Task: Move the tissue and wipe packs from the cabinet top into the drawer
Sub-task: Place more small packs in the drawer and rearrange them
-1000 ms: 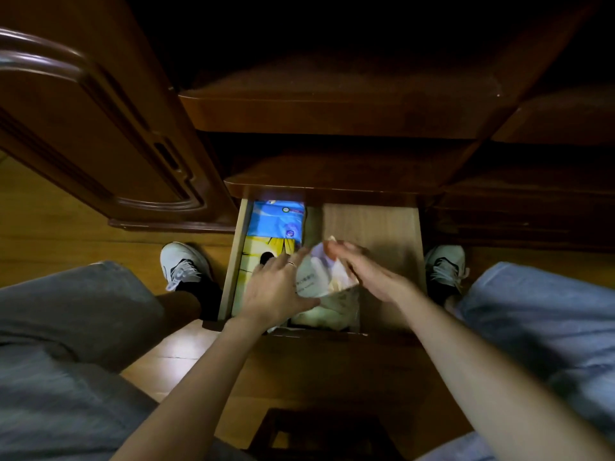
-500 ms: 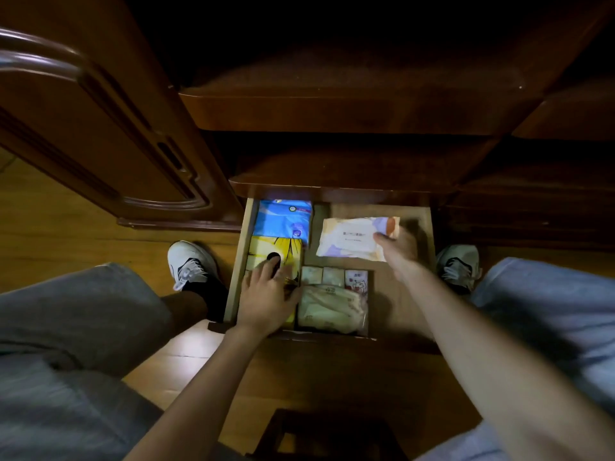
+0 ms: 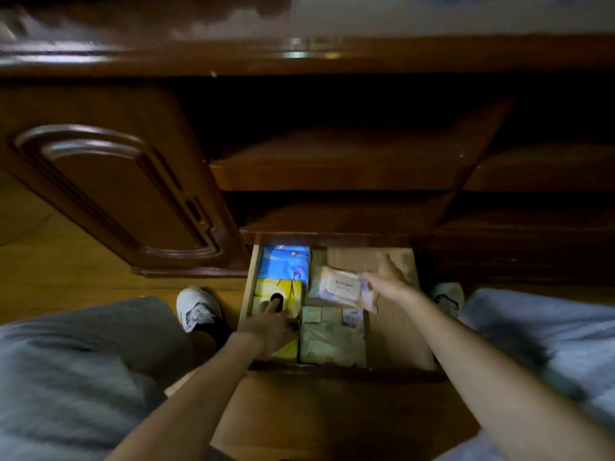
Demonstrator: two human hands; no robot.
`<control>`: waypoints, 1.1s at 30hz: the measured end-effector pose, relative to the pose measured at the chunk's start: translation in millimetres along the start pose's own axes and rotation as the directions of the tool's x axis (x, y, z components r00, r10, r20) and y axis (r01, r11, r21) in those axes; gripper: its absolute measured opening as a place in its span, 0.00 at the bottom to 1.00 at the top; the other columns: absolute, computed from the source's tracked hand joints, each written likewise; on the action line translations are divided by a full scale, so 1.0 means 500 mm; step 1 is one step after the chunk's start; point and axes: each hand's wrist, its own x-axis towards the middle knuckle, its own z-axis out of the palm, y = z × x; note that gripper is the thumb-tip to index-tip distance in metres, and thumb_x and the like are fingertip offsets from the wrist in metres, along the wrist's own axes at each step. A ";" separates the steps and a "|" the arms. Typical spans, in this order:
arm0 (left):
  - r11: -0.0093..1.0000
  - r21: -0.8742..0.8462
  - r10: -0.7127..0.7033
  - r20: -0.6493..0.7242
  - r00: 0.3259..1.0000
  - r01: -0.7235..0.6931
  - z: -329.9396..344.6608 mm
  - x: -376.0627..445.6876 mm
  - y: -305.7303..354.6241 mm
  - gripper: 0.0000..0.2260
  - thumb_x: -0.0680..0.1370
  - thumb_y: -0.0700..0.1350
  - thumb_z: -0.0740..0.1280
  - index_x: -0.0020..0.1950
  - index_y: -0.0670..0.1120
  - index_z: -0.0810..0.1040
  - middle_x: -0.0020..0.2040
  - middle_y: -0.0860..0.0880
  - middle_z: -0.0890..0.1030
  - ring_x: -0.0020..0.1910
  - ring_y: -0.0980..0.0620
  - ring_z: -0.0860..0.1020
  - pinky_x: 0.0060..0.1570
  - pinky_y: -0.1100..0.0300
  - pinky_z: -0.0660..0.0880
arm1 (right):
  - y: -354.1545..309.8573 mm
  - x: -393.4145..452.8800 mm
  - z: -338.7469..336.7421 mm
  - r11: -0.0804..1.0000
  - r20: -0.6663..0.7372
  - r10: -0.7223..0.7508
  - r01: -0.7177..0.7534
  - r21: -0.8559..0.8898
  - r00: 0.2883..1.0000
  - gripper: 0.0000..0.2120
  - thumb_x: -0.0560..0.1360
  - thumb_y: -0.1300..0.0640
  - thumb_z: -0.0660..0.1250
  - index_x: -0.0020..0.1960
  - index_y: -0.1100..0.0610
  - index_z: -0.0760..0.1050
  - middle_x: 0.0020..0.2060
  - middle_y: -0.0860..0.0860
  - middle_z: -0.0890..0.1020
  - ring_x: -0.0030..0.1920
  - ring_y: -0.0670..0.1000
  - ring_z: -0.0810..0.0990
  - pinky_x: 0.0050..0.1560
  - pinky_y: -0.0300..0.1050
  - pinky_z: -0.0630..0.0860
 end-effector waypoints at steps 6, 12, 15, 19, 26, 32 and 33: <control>0.988 0.065 0.153 -0.438 0.886 -0.139 -0.263 -0.123 0.062 0.22 0.80 0.59 0.60 0.74 0.58 0.67 0.69 0.53 0.76 0.64 0.48 0.76 0.56 0.53 0.73 | -0.121 -0.164 -0.198 0.959 0.296 -0.263 0.281 -0.019 0.918 0.22 0.80 0.53 0.67 0.73 0.55 0.69 0.61 0.54 0.80 0.51 0.53 0.84 0.44 0.43 0.79; 0.914 0.204 0.339 -0.859 0.384 -0.351 -0.554 -0.247 0.161 0.11 0.80 0.55 0.62 0.61 0.61 0.78 0.55 0.63 0.80 0.45 0.62 0.80 0.38 0.65 0.75 | -0.291 -0.319 -0.485 0.766 -0.135 -0.642 0.624 -0.156 0.755 0.11 0.77 0.40 0.65 0.58 0.38 0.78 0.48 0.38 0.85 0.46 0.39 0.83 0.48 0.40 0.76; 0.881 0.250 0.346 -0.920 0.186 -0.401 -0.685 -0.256 0.221 0.08 0.80 0.53 0.62 0.56 0.60 0.79 0.51 0.63 0.80 0.43 0.64 0.77 0.36 0.68 0.72 | -0.374 -0.345 -0.598 0.688 -0.404 -0.720 0.653 -0.315 0.564 0.11 0.74 0.36 0.61 0.52 0.37 0.77 0.42 0.34 0.84 0.46 0.36 0.81 0.46 0.41 0.76; 0.891 0.190 0.290 -0.937 0.195 -0.413 -0.805 -0.193 0.295 0.09 0.79 0.54 0.61 0.54 0.61 0.80 0.49 0.62 0.79 0.44 0.63 0.77 0.37 0.64 0.73 | -0.431 -0.293 -0.696 0.656 -0.431 -0.730 0.365 -0.661 0.531 0.14 0.78 0.40 0.61 0.63 0.39 0.72 0.59 0.42 0.78 0.61 0.47 0.76 0.44 0.44 0.72; 0.882 0.230 0.396 -0.834 0.383 -0.412 -0.914 0.010 0.386 0.17 0.77 0.58 0.64 0.66 0.62 0.72 0.64 0.57 0.74 0.61 0.56 0.72 0.48 0.61 0.71 | -0.412 -0.112 -0.744 0.747 -0.353 -0.484 0.168 -0.643 0.801 0.28 0.79 0.38 0.53 0.78 0.42 0.59 0.77 0.48 0.64 0.75 0.53 0.64 0.71 0.56 0.62; 0.816 0.333 0.575 -0.542 0.613 -0.472 -0.986 0.120 0.479 0.31 0.78 0.70 0.53 0.79 0.60 0.58 0.79 0.53 0.59 0.77 0.49 0.58 0.75 0.48 0.56 | -0.435 -0.031 -0.844 0.791 -0.476 -0.587 0.338 -0.511 0.655 0.15 0.80 0.56 0.62 0.63 0.41 0.73 0.56 0.41 0.79 0.57 0.43 0.78 0.54 0.43 0.76; 0.817 0.340 0.575 -0.544 0.611 -0.466 -1.000 0.134 0.486 0.30 0.78 0.70 0.52 0.77 0.59 0.62 0.78 0.53 0.63 0.75 0.49 0.62 0.73 0.49 0.58 | -0.444 -0.014 -0.856 0.799 -0.521 -0.586 0.336 -0.498 0.621 0.15 0.79 0.57 0.62 0.62 0.42 0.73 0.56 0.41 0.79 0.56 0.42 0.77 0.52 0.42 0.76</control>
